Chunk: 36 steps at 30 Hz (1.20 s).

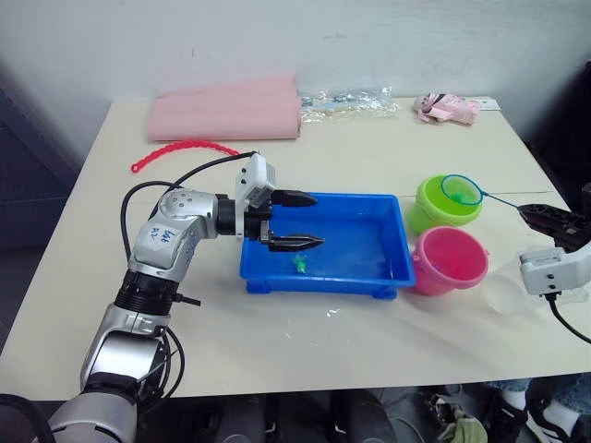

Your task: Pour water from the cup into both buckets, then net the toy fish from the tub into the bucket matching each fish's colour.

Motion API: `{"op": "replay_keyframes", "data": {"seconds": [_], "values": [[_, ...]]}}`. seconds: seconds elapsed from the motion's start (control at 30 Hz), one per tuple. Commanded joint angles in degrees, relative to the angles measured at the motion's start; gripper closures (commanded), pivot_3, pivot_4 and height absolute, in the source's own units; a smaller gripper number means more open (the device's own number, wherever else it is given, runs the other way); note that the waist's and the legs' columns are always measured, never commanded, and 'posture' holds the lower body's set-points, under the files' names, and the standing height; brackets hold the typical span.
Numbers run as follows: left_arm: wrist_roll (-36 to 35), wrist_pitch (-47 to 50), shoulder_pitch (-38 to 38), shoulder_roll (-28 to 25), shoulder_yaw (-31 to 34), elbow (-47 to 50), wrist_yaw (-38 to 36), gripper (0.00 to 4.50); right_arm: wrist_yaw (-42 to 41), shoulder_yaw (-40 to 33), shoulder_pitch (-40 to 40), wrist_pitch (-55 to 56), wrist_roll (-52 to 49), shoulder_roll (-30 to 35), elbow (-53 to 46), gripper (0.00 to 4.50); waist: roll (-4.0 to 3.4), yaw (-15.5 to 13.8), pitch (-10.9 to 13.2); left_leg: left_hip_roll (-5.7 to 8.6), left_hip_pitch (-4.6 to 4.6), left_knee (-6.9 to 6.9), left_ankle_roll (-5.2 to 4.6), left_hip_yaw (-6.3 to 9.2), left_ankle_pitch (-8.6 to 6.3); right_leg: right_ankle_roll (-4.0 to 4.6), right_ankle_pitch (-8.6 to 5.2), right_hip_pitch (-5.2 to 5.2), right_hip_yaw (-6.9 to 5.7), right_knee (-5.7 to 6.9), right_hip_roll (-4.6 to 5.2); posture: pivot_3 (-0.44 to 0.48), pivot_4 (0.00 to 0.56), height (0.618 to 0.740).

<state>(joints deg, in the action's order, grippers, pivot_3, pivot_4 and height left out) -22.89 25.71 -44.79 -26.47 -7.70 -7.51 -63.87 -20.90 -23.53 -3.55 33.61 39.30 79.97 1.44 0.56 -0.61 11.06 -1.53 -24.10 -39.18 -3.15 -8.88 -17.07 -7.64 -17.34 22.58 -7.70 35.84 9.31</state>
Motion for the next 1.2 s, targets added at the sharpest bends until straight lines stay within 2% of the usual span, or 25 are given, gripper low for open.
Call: {"op": "replay_keyframes", "data": {"seconds": [0.03,0.2,0.33,0.47,0.6,0.7,0.83,1.0,1.2], "values": [[-0.4,-0.2,-0.4,-0.7,1.5,1.9,0.3,0.03,1.9,0.0,2.3,1.8,0.9,1.9,0.6,4.50,0.00,0.2,0.0,-0.01,0.00,0.01,0.00,0.01,0.00,0.01,-0.01,0.00,-0.01,0.00,0.00,0.000,0.150,0.738],[-0.5,0.0,0.2,-0.7,1.3,2.7,0.6,0.03,0.9,1.5,2.7,3.1,-2.2,0.1,1.0,4.50,0.00,0.6,0.0,0.00,-0.01,0.01,0.01,0.04,0.01,0.02,-0.01,-0.01,-0.03,-0.01,-0.01,0.000,0.150,0.738],[-0.1,0.2,0.5,-1.9,1.5,2.5,0.5,0.03,-7.2,-1.1,7.5,-9.5,-21.3,-7.1,2.1,4.50,0.01,0.7,0.0,-0.03,0.00,-0.01,0.01,0.08,0.01,0.02,-0.01,-0.06,-0.06,-0.02,-0.04,0.000,0.150,0.738],[0.6,0.2,4.8,-7.6,1.1,5.1,-2.8,0.03,-20.0,0.1,8.4,-26.0,-48.1,-14.7,-9.5,4.50,-0.04,0.7,0.0,-0.06,0.01,-0.02,0.00,0.17,0.01,0.02,-0.01,-0.09,-0.11,-0.02,-0.08,0.000,0.150,0.738],[1.6,-0.5,9.7,-13.3,1.3,8.0,-4.6,0.03,-23.4,6.2,10.1,-35.0,-57.0,-20.0,-18.6,4.50,-0.05,0.8,0.0,-0.15,0.03,0.00,0.03,0.15,0.00,0.07,-0.03,-0.05,-0.08,0.01,-0.18,0.000,0.150,0.738],[2.6,-1.2,12.5,-16.2,1.6,9.8,-4.4,0.03,-24.8,12.5,11.6,-39.5,-58.0,-23.4,-22.1,4.50,-0.05,0.4,0.0,-0.10,0.02,-0.08,0.03,0.15,0.00,0.08,-0.03,-0.06,-0.07,0.07,-0.08,0.000,0.150,0.738],[2.4,0.1,14.3,-17.5,2.9,12.0,-2.8,0.03,-25.2,17.9,13.4,-40.8,-54.9,-26.0,-22.7,4.50,-0.05,-0.5,0.0,0.04,-0.02,-0.11,-0.02,0.20,-0.02,0.07,-0.03,-0.07,-0.11,0.07,0.07,0.000,0.150,0.738],[3.0,2.5,18.0,-18.2,4.8,16.3,2.0,0.03,-21.2,27.7,16.2,-28.6,-37.7,-28.1,-16.2,4.50,-0.04,-0.6,0.0,0.06,-0.02,-0.10,-0.03,0.17,-0.02,0.06,-0.03,-0.04,-0.11,0.09,0.08,0.000,0.150,0.738],[2.7,4.4,19.7,-18.5,6.2,18.2,4.1,0.03,-21.6,31.3,17.3,-23.5,-34.4,-30.2,-12.1,4.50,-0.05,-0.3,0.0,0.02,-0.03,-0.07,0.00,0.13,-0.01,0.06,-0.03,0.00,-0.10,0.10,0.03,0.000,0.150,0.738]]}}
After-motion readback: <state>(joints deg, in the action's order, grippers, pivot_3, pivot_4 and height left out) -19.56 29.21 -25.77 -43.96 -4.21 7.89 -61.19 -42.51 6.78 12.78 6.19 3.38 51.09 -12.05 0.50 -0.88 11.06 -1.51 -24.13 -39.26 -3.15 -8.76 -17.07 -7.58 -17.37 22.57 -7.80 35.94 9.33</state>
